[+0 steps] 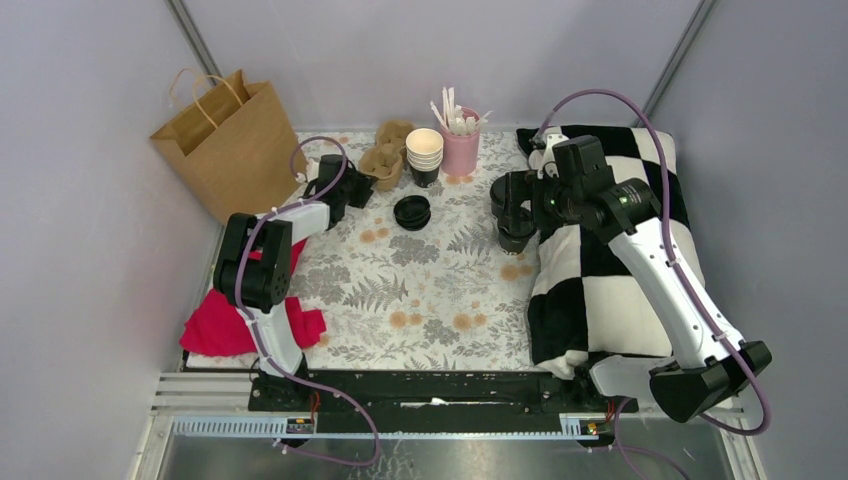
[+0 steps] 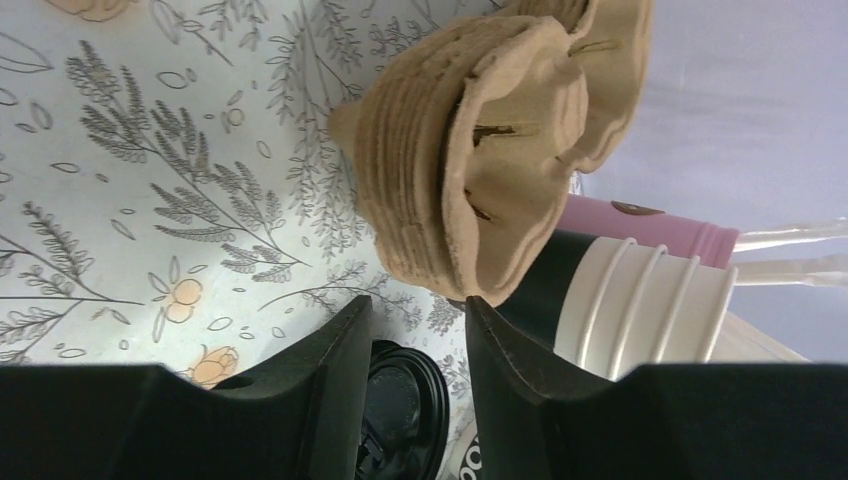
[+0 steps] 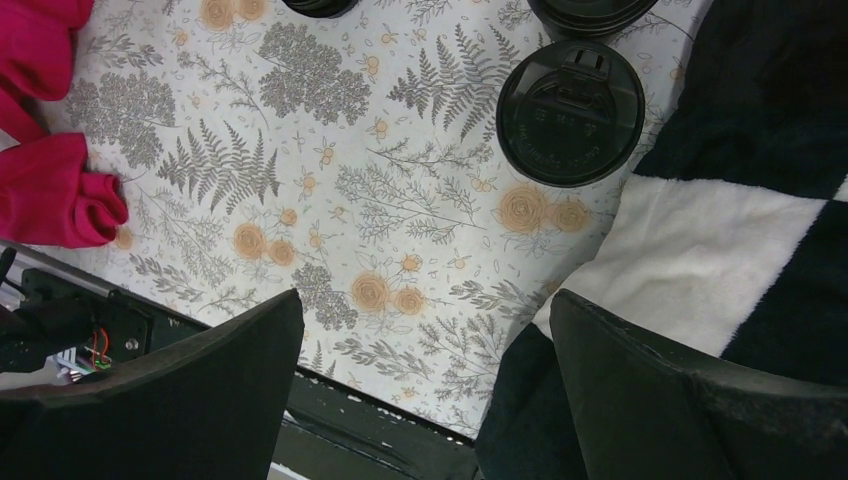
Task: Pack the takeout coffee
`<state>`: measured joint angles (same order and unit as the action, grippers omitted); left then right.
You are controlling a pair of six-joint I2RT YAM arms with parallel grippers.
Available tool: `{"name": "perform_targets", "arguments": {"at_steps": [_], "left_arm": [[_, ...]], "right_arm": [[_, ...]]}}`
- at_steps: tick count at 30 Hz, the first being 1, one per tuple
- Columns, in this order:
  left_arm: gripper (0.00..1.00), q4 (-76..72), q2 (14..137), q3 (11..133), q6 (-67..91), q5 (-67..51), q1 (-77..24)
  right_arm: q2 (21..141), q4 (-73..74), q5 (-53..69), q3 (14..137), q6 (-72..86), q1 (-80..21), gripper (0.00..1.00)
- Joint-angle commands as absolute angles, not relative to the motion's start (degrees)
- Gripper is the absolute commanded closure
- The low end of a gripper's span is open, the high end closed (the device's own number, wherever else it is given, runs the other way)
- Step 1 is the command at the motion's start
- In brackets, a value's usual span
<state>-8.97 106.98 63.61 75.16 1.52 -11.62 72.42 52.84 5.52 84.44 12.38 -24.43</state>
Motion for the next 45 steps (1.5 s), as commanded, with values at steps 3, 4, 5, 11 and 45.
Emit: {"name": "perform_targets", "arguments": {"at_steps": [3,4,5,11,45], "left_arm": [[0.58,-13.22,106.17,68.2,76.27,0.26,-10.73],[0.57,-13.12,106.26,68.37,76.62,0.26,-10.6],[0.57,-13.67,106.52,68.31,77.04,-0.88,-10.37],[0.6,-14.14,108.98,68.97,78.6,-2.21,-9.41],[0.91,-11.3,112.86,75.58,78.57,-3.36,-7.5]], "right_arm": [[73.59,51.46,3.91,87.34,9.93,-24.43,0.0],[73.83,51.56,3.81,87.56,9.67,-24.43,0.0],[74.06,51.65,3.54,87.76,9.47,-24.41,0.0],[75.34,51.63,2.99,88.9,8.03,-24.43,0.0],[76.75,52.26,1.21,90.62,7.03,-24.3,0.0]]}}
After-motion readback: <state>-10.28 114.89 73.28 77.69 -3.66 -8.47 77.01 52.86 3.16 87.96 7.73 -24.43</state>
